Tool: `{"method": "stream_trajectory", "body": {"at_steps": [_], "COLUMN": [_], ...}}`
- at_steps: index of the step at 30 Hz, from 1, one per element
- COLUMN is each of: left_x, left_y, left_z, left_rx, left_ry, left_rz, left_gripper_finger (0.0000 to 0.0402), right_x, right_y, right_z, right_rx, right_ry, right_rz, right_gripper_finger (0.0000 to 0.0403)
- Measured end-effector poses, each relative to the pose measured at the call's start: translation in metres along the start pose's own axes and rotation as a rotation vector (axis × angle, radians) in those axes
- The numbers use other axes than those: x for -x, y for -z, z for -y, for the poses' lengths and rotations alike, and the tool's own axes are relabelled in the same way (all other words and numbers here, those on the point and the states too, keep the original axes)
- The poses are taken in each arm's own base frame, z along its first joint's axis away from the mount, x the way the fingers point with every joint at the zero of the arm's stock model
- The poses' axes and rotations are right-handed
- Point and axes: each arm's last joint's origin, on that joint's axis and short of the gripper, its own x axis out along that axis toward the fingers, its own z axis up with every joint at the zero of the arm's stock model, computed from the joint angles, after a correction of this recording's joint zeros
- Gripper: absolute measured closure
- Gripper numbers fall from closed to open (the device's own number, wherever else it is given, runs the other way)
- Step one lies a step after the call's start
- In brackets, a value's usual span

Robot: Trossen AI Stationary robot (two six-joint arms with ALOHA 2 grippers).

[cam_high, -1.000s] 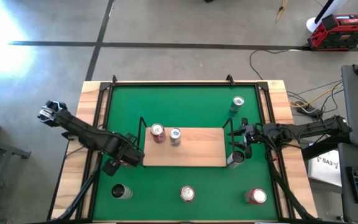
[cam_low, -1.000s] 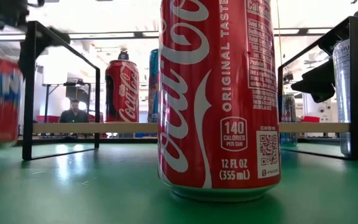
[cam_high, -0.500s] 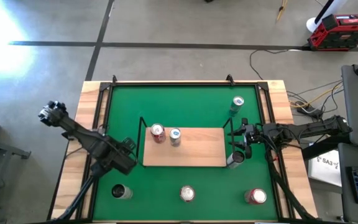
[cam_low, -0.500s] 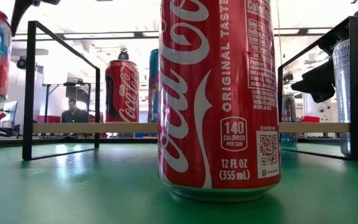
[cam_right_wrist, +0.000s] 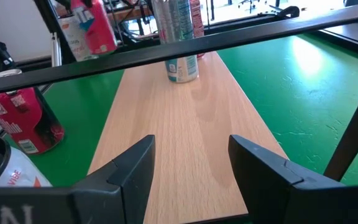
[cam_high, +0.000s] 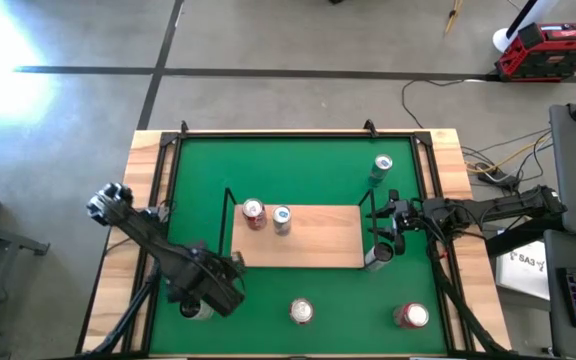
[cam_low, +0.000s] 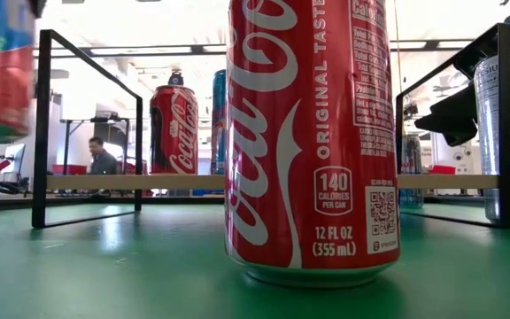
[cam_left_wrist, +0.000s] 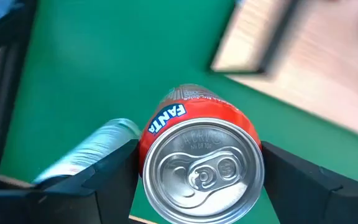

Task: Place canned beverage on shelf
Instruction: Put the top orange soda can on the shelf

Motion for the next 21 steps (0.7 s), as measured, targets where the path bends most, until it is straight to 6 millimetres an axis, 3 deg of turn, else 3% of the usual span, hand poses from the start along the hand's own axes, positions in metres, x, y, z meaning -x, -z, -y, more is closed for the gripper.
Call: {"method": "stream_trajectory", "body": {"at_steps": [5, 9, 21], "left_x": [0.002, 0.003, 0.006], "left_y": [0.024, 0.031, 0.019], "left_z": [0.02, 0.033, 0.09], "left_rx": [-0.172, -0.286, -0.615], "left_ry": [0.097, 0.15, 0.168], "left_rz": [0.044, 0.083, 0.091], "left_gripper_finger": [0.0123, 0.0123, 0.0122], "right_x": [0.0, 0.0, 0.0], "right_y": [0.0, 0.0, 0.0], "right_z": [0.0, 0.0, 0.0], "right_rx": [0.0, 0.0, 0.0], "right_ry": [0.0, 0.0, 0.0], "right_rz": [0.0, 0.0, 0.0], "right_gripper_finger": [0.0207, 0.0207, 0.0207]}}
